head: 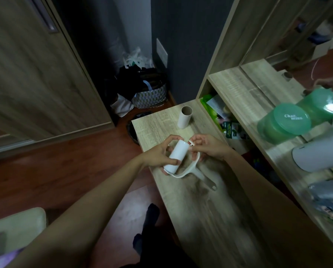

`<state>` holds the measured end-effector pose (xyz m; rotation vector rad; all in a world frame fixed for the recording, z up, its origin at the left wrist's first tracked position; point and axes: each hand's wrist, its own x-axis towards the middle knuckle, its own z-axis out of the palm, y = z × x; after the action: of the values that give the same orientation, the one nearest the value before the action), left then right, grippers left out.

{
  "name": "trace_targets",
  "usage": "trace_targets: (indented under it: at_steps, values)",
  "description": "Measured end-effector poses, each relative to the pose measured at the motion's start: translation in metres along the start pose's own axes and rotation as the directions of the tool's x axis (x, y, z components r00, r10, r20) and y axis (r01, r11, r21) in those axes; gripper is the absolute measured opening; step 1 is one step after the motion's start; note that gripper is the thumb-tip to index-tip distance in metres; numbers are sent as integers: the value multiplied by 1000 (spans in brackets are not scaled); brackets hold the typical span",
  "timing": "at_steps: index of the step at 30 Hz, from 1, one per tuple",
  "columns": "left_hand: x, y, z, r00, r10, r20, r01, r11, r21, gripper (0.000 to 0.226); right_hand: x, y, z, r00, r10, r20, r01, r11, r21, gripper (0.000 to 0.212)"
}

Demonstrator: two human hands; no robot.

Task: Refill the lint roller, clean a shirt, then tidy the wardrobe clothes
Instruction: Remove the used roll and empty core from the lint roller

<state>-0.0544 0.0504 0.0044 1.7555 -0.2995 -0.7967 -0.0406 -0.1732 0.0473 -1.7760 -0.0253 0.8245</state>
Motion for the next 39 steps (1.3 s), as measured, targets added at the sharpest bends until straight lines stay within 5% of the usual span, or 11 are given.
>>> trace_targets:
  at_steps: [12,17,30,39]
  values:
    - [0,3,6,991,-20,-132,2,991,-133,68,6,4,5,978,-67,-197,77,996,44,25]
    - [1,5,12,984,-138,-113,90,931,-353,64,12,14,7,929,-115,-352,134,991,28,20]
    - [3,-4,27,966,-173,-191,88,918,-386,64,17,28,33,755,-283,-592,219,959,-181,14]
    - [5,-8,23,932,-259,-254,77,826,-559,59,20,39,32,729,-173,-662,150,984,-92,16]
